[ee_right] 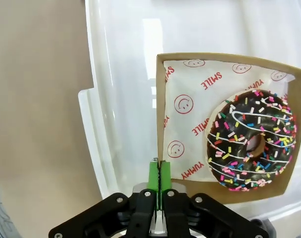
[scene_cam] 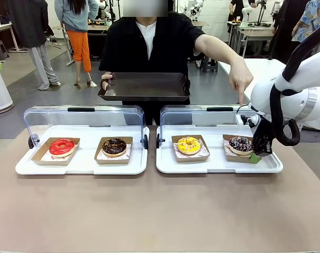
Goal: Provide the desired donut to the person.
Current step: Pick up and lift the Paper togo box containing the Donut pointed at by the person.
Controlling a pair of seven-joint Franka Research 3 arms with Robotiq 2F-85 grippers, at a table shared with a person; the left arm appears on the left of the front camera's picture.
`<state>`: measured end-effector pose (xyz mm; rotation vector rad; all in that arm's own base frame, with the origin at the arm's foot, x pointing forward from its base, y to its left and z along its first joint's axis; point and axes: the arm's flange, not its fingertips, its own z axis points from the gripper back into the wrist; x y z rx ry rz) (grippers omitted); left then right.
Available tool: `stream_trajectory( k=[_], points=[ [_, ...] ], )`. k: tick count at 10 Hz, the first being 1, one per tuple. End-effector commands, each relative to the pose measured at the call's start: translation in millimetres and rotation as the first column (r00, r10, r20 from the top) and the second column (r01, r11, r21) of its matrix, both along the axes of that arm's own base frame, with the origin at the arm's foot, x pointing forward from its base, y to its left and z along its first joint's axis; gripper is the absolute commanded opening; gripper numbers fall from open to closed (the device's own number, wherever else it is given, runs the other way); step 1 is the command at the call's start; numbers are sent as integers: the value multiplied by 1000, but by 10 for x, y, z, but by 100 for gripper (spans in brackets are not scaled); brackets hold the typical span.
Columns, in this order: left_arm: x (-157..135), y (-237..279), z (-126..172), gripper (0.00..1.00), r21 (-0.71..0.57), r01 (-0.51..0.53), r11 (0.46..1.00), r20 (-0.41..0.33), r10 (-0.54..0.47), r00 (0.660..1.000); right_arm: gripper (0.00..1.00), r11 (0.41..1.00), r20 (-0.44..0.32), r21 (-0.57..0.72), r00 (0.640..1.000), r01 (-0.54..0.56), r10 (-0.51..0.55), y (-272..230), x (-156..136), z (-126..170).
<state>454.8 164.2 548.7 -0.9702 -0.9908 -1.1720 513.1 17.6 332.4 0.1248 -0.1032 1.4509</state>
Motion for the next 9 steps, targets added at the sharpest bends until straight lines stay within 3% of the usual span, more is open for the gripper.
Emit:
stream_trajectory(
  k=[1,6,9],
  points=[
    [-11,16,13,100,-11,4,1000,2,-4,1000,0,1000,16,26,1000,-10,9,-14,22,-45],
    [-11,16,13,100,-11,4,1000,2,-4,1000,0,1000,35,-2,999,-10,10,43,-104,65],
    [-11,16,13,100,-11,4,1000,2,-4,1000,0,999,32,14,999,40,-41,117,-360,393]
  ],
)
